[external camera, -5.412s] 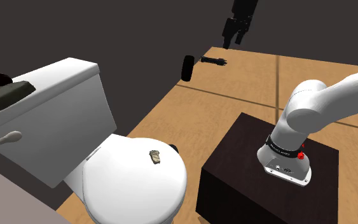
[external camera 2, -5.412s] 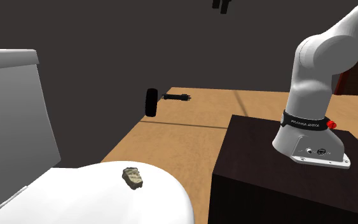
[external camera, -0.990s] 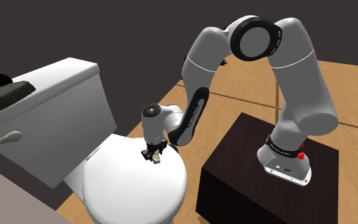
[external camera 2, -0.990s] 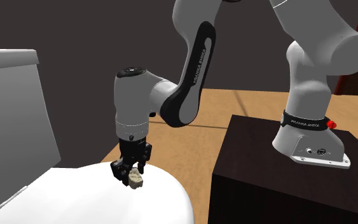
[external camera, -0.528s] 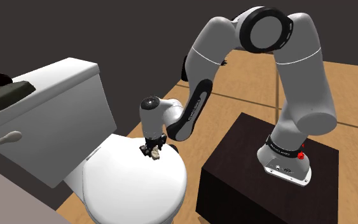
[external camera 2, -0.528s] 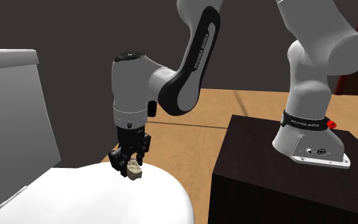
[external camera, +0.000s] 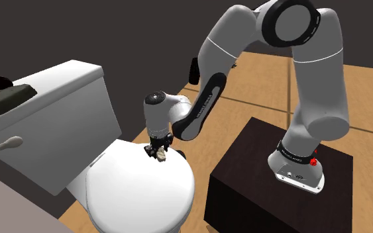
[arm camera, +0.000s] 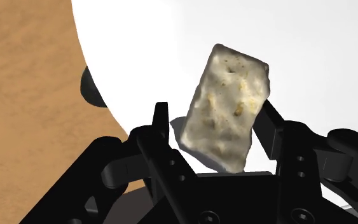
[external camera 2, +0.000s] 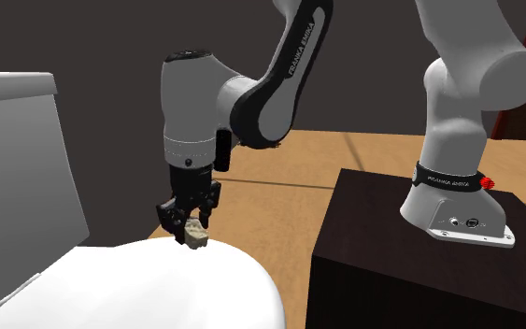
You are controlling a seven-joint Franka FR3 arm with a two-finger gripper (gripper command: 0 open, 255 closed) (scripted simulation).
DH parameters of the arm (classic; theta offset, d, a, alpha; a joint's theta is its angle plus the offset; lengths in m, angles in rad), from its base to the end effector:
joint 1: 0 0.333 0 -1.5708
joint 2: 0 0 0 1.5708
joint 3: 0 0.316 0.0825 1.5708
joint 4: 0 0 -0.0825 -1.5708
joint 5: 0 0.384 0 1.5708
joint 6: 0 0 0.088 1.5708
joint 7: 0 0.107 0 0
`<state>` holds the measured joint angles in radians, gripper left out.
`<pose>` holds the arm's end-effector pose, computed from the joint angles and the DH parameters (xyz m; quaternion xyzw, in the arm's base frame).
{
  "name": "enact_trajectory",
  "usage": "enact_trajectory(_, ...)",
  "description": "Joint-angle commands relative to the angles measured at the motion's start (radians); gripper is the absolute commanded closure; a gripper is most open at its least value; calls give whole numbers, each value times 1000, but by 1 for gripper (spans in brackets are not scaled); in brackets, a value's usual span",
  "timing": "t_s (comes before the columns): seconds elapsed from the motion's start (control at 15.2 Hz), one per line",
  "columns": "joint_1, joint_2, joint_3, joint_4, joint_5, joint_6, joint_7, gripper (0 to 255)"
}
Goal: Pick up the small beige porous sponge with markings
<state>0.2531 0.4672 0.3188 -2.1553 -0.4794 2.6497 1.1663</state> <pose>0.4718 0.3204 0.1942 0.9924 -0.1067 0.0610 0.0032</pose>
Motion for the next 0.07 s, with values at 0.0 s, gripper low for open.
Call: enact_trajectory(0.0, -3, -8, 5, -1, 6, -7, -4, 255)
